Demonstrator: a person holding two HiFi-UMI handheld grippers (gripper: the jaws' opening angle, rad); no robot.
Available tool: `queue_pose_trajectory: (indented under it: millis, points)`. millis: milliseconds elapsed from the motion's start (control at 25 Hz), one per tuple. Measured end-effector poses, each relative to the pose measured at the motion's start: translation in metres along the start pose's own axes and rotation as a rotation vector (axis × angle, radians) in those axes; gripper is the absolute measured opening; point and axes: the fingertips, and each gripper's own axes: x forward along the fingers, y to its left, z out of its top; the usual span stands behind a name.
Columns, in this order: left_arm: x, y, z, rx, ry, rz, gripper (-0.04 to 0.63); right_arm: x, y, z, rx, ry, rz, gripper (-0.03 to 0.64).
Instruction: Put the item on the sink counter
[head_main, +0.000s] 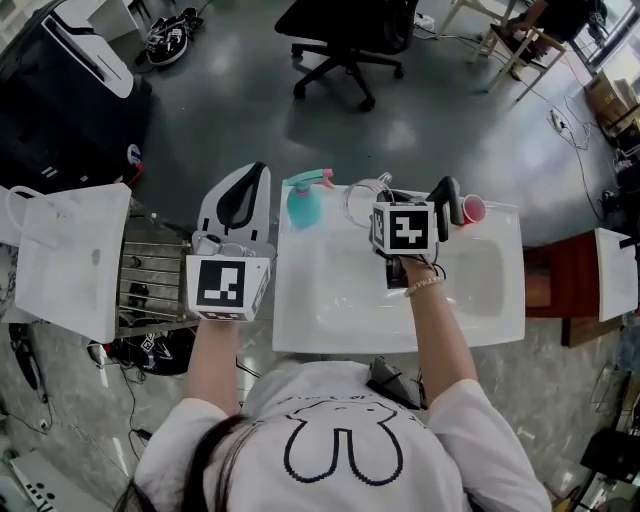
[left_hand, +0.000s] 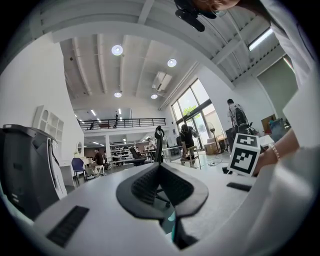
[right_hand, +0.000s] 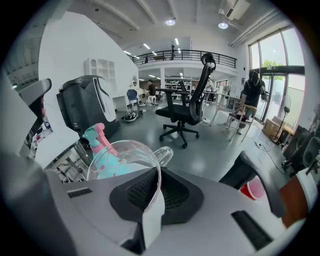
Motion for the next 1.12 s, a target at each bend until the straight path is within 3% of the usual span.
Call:
queue_pose_trajectory:
  millis: [360, 520, 1120]
  points:
    - [0.005, 0.019, -0.017, -0.014, 0.024, 0.014, 0.011, 0.050, 0.010, -0.014, -0.004, 0.106, -0.016, 0.038]
    - [0.007, 0.024, -0.019, -0.018, 0.027, 0.019, 0.011, 0.061, 0.010, -0.034, 0.012, 0.225, -0.047, 0.040]
    - [0.004, 0.029, -0.027, -0.031, 0.036, 0.032, 0.011, 0.087, -0.003, -0.051, 0.056, 0.280, -0.073, 0.040]
